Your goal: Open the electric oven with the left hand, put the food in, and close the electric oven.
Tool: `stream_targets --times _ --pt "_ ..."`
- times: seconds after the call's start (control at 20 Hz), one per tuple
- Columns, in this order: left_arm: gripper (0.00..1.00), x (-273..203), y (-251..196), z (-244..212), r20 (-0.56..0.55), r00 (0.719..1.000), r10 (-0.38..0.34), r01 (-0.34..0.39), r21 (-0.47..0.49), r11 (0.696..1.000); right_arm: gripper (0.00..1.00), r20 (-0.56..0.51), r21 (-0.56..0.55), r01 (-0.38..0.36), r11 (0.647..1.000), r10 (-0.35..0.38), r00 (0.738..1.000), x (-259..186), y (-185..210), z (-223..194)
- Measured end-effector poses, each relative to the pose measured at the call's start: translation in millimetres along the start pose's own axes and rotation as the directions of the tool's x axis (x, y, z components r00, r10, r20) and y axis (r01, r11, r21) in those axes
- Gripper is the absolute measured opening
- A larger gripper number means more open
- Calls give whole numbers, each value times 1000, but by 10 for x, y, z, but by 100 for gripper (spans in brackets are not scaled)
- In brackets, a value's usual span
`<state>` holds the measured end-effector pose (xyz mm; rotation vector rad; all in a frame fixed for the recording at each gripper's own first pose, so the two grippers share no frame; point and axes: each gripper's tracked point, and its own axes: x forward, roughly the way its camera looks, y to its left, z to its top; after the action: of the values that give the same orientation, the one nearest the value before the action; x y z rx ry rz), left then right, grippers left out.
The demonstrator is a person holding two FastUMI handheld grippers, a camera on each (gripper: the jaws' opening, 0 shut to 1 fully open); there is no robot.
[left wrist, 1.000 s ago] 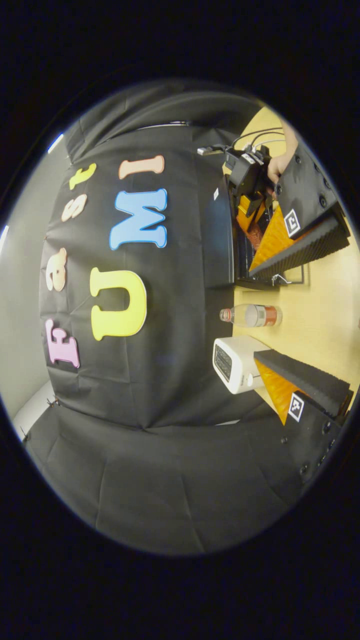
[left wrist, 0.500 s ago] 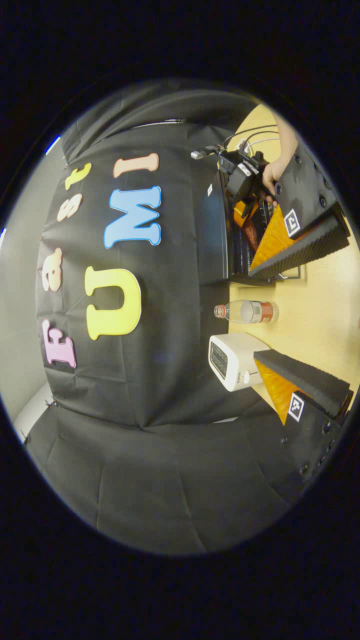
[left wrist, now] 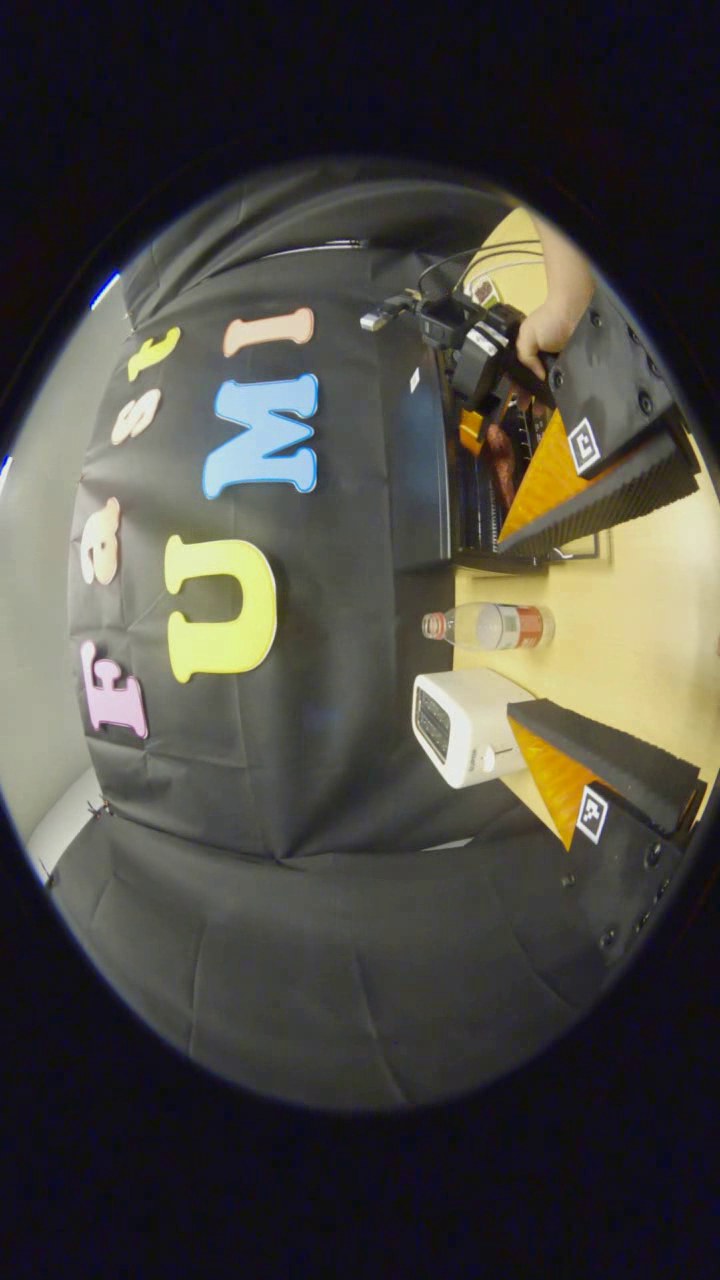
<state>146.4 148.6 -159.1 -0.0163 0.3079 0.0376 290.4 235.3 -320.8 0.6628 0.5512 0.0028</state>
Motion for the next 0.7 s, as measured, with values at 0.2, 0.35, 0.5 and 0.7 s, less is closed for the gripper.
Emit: stream_targets --times 0.2,0.35,0.5,0.7 --pt "100 -10 -22 13 14 1000 -3 3 -9 1000 75 18 -62 15 998 -13 1000 -135 -75 142" --pt "100 -2 -96 16 16 1000 -15 15 -25 1000 98 41 -123 11 992 -6 999 -295 -71 250" --pt "100 10 -234 51 27 999 -36 36 -26 999 98 45 -187 -20 982 29 999 -541 -27 336" --pt "100 20 -502 52 33 997 -75 76 -28 997 98 91 -292 -43 956 73 993 -965 11 549"
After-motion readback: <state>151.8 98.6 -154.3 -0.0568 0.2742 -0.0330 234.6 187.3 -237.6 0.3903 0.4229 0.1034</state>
